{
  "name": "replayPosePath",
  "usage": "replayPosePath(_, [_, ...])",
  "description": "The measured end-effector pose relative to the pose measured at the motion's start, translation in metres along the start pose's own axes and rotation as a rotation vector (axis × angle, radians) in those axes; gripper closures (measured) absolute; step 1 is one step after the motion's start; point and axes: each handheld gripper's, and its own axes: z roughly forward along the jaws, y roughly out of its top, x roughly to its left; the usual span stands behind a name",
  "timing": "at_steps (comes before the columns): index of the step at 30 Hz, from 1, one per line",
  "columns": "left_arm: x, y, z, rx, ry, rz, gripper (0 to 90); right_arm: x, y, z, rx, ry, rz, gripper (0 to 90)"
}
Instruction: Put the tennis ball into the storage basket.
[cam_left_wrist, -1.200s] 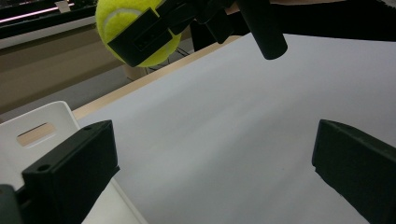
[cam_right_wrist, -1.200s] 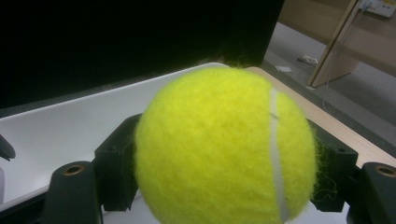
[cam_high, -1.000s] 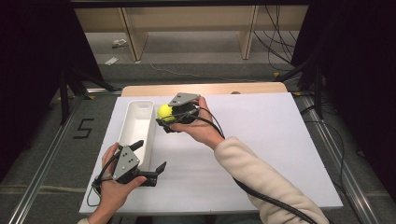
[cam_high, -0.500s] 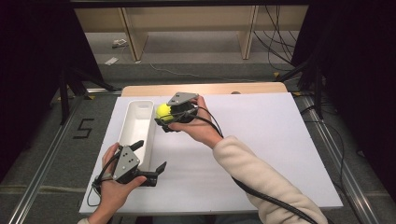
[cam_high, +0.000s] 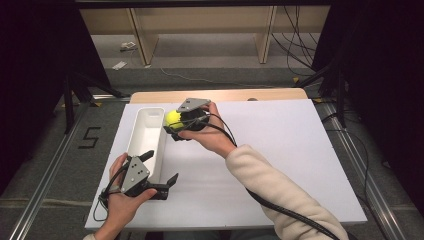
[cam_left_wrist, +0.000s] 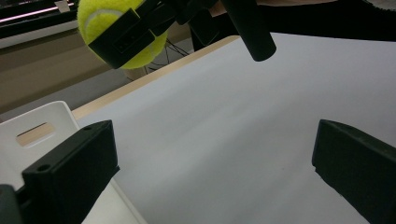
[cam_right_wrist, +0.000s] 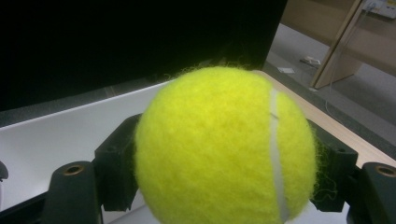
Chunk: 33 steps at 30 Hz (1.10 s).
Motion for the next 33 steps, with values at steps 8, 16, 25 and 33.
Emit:
replayPosePath(8, [0.000,0.000,0.000,-0.001,0.001,-0.002,0.0,0.000,0.000,0.005,0.000,0.007,0.008,26.8])
replayPosePath(16, [0.000,0.000,0.000,-0.003,0.001,-0.003,0.0,0.000,0.000,0.006,0.002,0.008,0.007,26.9])
replayPosePath(25, [0.000,0.000,0.000,-0.001,0.002,-0.001,0.0,0.000,0.002,0.008,0.002,0.008,0.010,26.8])
replayPosePath(33, [0.001,0.000,-0.001,-0.002,0.002,-0.002,0.0,0.000,0.004,0.013,0.005,0.013,0.016,26.8])
